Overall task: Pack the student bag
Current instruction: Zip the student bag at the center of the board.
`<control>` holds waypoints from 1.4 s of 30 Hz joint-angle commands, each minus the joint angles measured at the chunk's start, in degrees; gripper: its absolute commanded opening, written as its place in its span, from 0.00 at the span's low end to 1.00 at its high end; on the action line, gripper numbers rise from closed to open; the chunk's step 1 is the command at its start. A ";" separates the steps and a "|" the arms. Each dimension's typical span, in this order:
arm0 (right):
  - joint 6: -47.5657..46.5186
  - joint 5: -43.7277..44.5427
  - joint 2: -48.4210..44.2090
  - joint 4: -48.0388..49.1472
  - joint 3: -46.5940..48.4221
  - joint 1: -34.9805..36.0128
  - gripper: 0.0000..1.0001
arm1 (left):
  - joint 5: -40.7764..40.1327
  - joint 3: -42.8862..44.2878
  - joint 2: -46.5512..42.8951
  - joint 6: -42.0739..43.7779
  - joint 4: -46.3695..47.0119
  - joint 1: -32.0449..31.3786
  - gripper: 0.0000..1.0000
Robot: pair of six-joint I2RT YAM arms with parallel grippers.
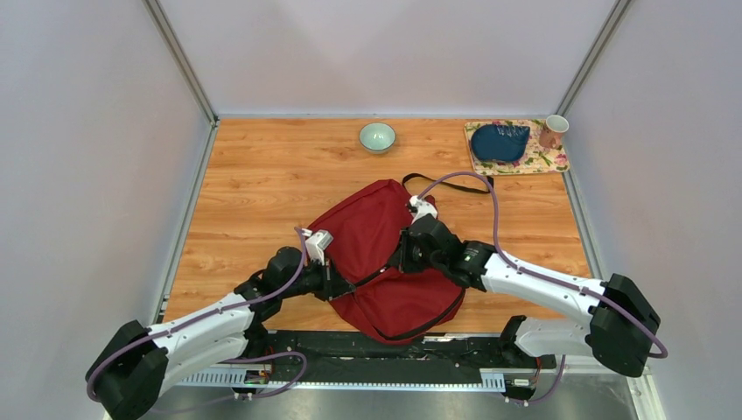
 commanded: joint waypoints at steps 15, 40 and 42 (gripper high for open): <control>-0.04 9.30 -1.58 -4.93 6.98 -1.94 0.00 | -10.67 5.06 -10.07 4.99 -19.47 3.53 0.00; 4.96 20.19 -1.23 -8.35 2.59 -3.88 0.00 | -12.69 18.07 -7.88 11.58 -35.38 11.26 0.00; 5.31 20.81 -0.44 -8.62 2.23 -4.23 0.00 | -11.90 19.74 -7.36 11.75 -36.26 12.05 0.00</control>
